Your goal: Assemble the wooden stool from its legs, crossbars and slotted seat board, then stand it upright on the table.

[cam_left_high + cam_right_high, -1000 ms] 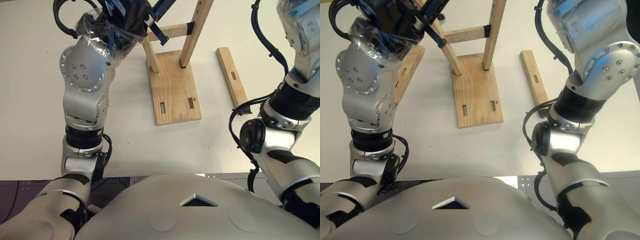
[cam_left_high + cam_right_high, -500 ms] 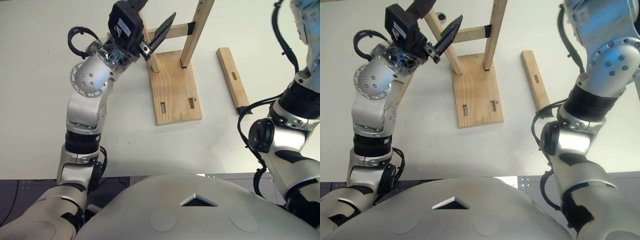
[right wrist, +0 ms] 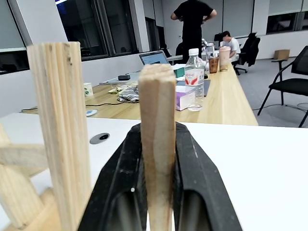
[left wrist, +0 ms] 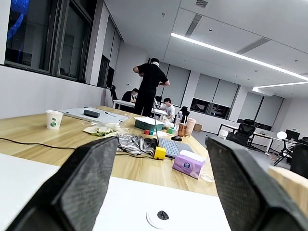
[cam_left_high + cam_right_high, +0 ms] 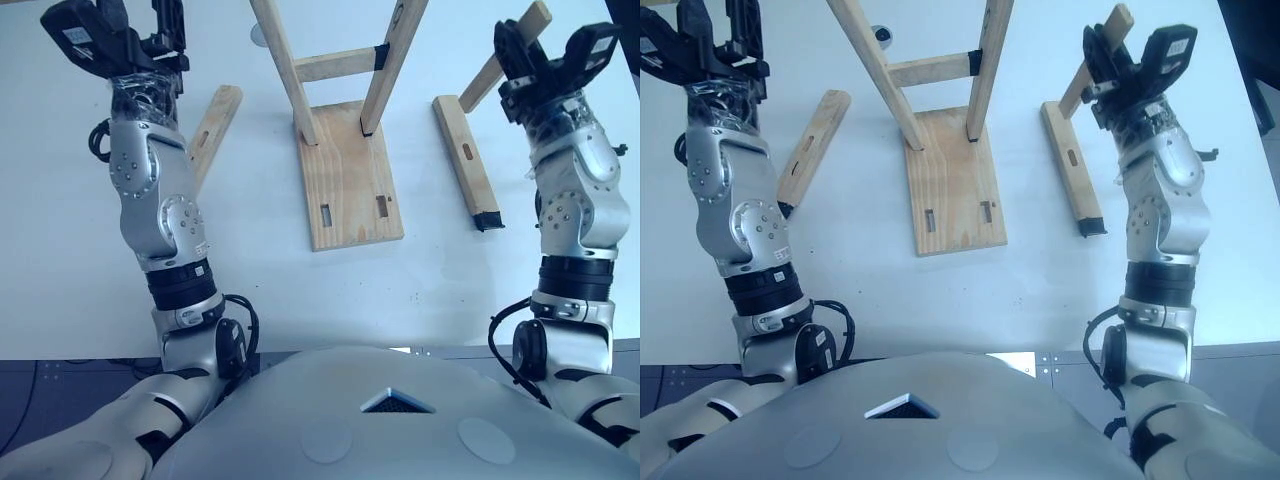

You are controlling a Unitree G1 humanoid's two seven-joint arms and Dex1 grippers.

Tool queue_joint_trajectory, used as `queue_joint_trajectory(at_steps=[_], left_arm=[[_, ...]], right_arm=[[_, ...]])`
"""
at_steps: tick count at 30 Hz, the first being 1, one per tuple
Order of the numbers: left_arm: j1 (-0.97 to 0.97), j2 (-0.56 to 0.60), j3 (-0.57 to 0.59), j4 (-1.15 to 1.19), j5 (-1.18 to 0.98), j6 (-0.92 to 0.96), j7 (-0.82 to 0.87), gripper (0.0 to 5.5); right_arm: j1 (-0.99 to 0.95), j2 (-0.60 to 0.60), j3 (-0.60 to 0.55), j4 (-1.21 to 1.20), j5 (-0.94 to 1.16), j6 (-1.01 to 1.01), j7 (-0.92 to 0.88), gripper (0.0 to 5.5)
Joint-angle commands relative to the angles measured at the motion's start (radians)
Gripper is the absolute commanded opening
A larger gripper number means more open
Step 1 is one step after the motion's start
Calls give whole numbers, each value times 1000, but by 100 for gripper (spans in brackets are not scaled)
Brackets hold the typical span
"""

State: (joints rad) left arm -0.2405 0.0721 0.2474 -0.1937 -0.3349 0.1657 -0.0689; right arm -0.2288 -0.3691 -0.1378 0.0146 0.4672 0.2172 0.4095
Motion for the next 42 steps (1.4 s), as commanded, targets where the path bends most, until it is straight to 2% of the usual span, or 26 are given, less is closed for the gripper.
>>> queue_joint_trajectory(at_steps=[1, 23, 30, 37, 42], left_arm=[[19, -10, -2, 14, 4, -20, 7, 331], [62, -1, -31, 31, 21, -43, -14, 331], [53, 5, -25, 36, 16, -28, -17, 331], [11, 46, -25, 57, 1, 23, -49, 331], [-3, 73, -25, 63, -12, 63, -69, 331]], right_arm=[[59, 2, 2, 9, -50, -35, 13, 40], [157, 43, 4, 150, -132, -157, 36, 40], [240, 87, 4, 155, -104, -124, 31, 40], [350, 128, 40, 254, -211, -306, -11, 40], [441, 149, 51, 280, -197, -317, -9, 40]])
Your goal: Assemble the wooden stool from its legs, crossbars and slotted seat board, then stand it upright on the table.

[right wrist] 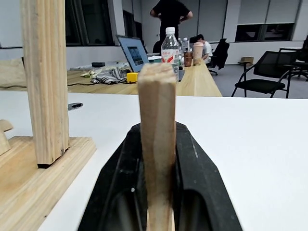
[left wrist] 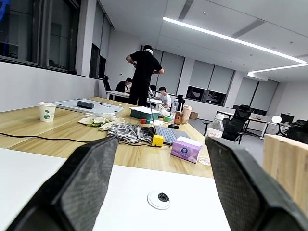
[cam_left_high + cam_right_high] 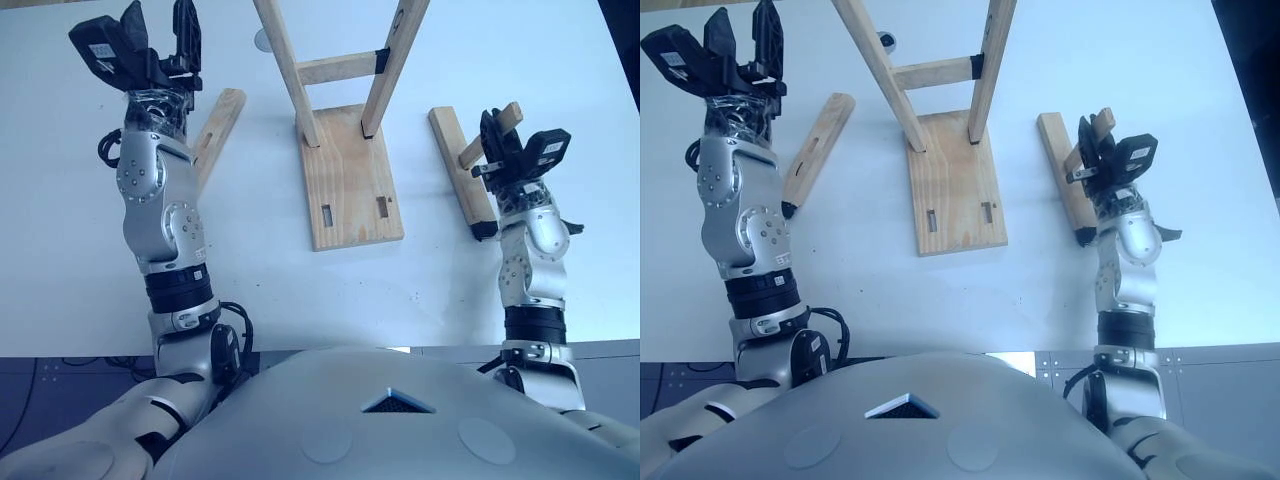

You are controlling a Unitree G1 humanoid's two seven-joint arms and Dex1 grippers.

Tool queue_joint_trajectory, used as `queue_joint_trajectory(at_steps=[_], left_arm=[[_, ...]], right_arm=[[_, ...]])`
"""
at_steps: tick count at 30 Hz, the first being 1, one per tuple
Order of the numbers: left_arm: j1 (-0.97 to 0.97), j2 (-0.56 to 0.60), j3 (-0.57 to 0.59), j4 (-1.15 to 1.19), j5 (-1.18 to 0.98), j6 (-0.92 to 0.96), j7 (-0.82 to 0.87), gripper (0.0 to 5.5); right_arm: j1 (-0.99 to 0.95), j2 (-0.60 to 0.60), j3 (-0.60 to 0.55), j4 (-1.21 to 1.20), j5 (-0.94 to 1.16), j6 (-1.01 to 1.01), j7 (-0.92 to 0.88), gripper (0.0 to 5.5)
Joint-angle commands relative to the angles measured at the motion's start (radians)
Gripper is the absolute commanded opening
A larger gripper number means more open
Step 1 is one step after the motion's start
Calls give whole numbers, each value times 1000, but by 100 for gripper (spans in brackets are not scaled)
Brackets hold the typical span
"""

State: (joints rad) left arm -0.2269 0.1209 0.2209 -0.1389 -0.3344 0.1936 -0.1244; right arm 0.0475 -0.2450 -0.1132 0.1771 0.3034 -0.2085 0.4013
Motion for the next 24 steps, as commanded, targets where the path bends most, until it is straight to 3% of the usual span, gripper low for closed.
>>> queue_joint_trajectory(at_steps=[1, 8, 9, 16, 20, 24], left_arm=[[-14, 22, 3, 6, -12, 38, -14, 331], [-2, -3, 3, -3, -4, 26, 3, 331], [4, -6, 6, -7, -3, 21, 6, 331], [38, -27, 36, -45, -13, 13, 38, 331], [89, -39, 50, -70, -4, 4, 61, 331], [110, -50, 51, -85, 0, 1, 75, 331]], right_arm=[[163, 23, 24, 114, -24, 113, 1, 40], [110, -26, 5, 13, 19, 156, 15, 40], [99, -39, -6, -35, 39, 177, 17, 78], [71, -231, -96, -420, 146, 443, 76, 185], [92, -375, -99, -430, 155, 670, 131, 261], [121, -397, -67, -426, 122, 740, 144, 337]])
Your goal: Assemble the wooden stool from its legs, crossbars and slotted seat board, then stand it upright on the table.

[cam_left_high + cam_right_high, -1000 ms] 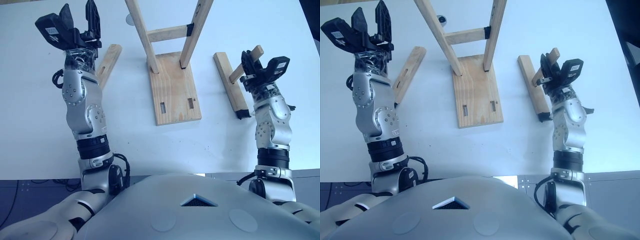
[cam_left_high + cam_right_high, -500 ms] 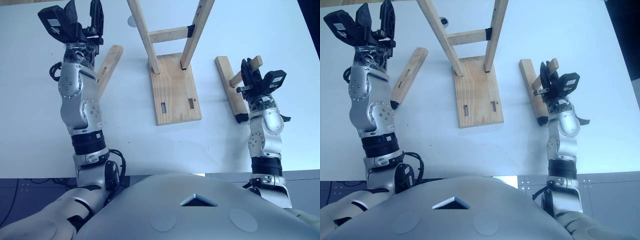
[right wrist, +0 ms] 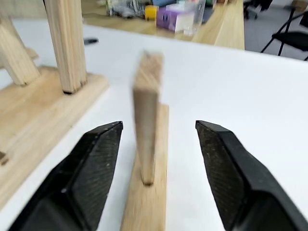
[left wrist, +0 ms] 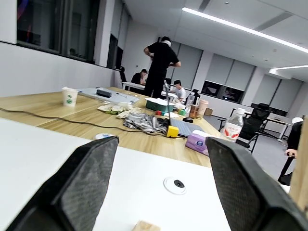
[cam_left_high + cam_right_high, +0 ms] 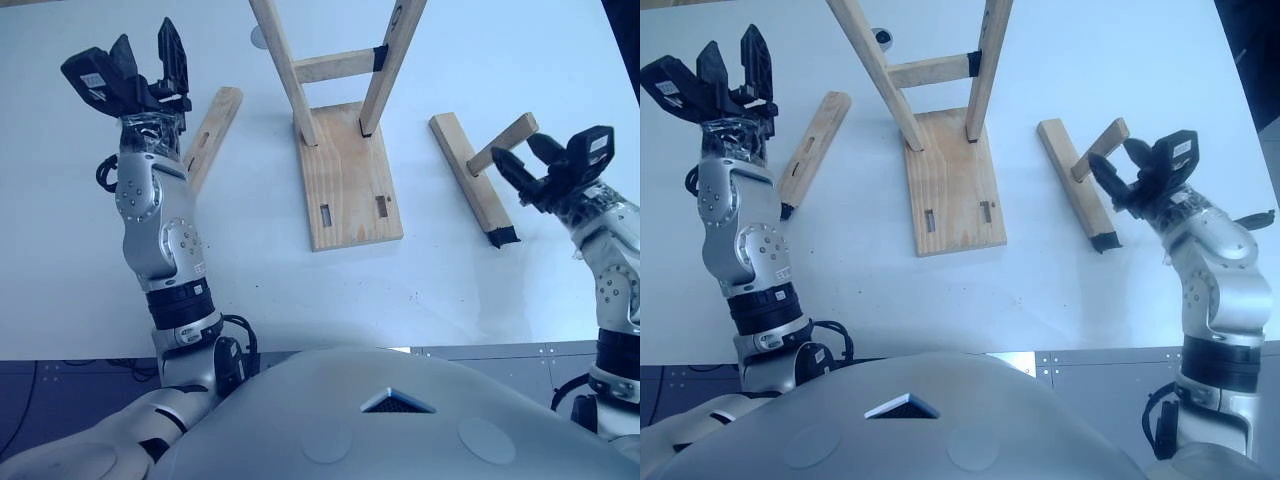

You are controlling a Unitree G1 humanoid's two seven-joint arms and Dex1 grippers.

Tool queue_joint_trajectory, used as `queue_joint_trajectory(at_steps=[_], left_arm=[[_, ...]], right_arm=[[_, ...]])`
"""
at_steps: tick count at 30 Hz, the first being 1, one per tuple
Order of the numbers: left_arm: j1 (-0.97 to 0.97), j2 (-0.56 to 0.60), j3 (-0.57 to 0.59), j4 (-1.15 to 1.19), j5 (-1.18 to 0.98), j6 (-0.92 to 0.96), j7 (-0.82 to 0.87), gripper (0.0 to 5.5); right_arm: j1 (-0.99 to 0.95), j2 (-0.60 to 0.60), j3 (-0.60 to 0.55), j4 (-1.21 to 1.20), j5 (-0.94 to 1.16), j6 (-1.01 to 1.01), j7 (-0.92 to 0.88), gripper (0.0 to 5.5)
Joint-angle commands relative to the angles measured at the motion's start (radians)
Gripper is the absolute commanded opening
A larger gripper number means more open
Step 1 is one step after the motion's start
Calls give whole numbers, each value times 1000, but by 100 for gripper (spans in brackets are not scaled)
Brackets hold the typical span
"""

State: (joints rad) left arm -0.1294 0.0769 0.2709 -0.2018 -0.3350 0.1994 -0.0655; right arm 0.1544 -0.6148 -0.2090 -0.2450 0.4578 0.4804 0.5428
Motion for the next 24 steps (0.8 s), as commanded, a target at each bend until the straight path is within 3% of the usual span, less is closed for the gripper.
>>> queue_joint_trajectory(at_steps=[1, 9, 19, 24], left_arm=[[14, -8, 1, -24, 1, -6, 19, 331], [-5, -5, -2, -15, -9, 0, 16, 331], [-56, 6, 11, -20, -66, 34, -6, 331], [-133, 79, 43, -99, -256, 153, -88, 331]], right_arm=[[21, -25, 45, -5, -44, 64, 3, 354], [95, -19, 104, 19, -135, 69, -6, 370], [43, 44, 78, 22, -124, 48, -22, 203], [-104, 157, -68, 10, 74, 154, -102, 202]])
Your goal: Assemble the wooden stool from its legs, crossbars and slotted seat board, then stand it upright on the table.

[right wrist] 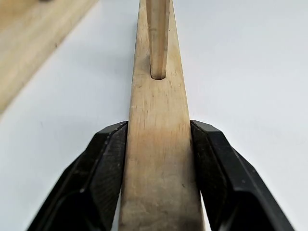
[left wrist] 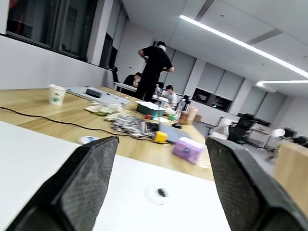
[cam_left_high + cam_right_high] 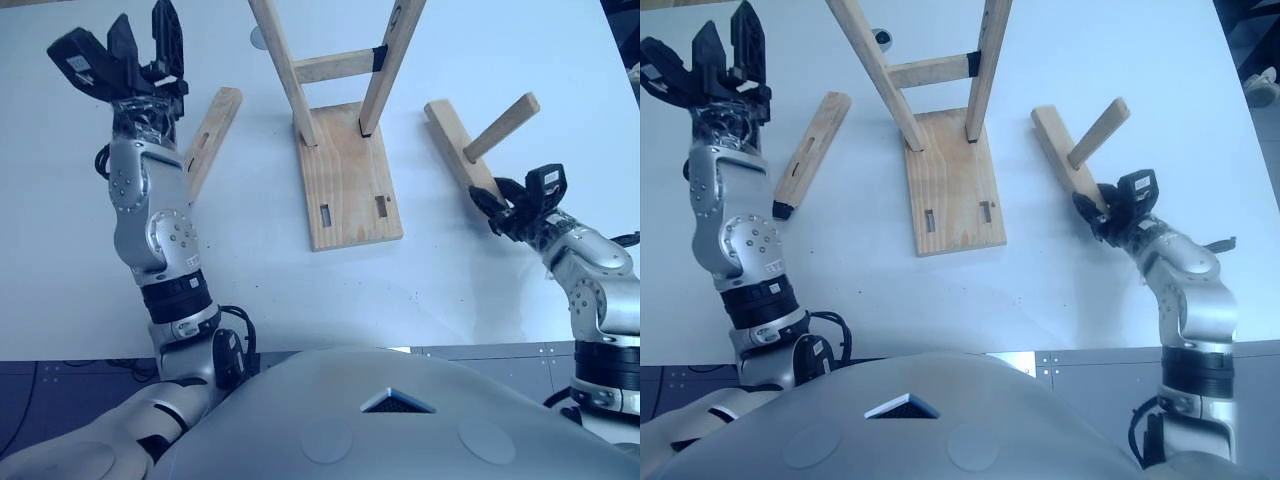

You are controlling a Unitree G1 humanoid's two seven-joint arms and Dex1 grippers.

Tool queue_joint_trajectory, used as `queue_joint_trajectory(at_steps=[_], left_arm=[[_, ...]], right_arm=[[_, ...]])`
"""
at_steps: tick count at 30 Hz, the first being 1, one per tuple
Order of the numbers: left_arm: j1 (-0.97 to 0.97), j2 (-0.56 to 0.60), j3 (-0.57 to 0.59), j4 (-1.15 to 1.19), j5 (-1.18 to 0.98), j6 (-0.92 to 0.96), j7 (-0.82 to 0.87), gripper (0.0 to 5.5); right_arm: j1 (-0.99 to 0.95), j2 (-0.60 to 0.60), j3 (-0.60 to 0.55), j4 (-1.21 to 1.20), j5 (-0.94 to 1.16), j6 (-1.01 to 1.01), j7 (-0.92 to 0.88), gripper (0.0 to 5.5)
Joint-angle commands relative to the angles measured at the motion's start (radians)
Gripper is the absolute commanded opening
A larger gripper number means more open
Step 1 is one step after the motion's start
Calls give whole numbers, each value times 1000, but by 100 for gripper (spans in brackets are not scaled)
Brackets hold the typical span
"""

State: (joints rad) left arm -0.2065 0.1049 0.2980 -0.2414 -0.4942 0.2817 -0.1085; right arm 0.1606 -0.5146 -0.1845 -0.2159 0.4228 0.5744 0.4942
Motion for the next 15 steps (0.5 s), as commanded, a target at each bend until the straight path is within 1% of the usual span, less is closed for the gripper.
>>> queue_joint_trajectory(at_steps=[1, 5, 6, 10, 12, 15], left_arm=[[-71, 50, 26, -94, -205, 133, -45, 331], [-55, 61, 9, -243, -689, 351, -53, 331], [-31, 76, -4, -263, -754, 387, -68, 331], [36, 142, -69, -295, -850, 471, -156, 331], [23, 166, -93, -271, -884, 495, -206, 361], [-49, 197, -130, -198, -874, 520, -243, 415]], right_arm=[[-156, 81, -128, -17, 161, 85, -78, 202], [-299, 151, -249, -68, 433, 148, -132, 202], [-323, 153, -264, -87, 497, 165, -133, 202], [-417, 81, -264, -143, 729, 274, -99, 202], [-471, 19, -251, -139, 869, 364, -61, 202], [-550, -56, -201, -102, 973, 458, 8, 202]])
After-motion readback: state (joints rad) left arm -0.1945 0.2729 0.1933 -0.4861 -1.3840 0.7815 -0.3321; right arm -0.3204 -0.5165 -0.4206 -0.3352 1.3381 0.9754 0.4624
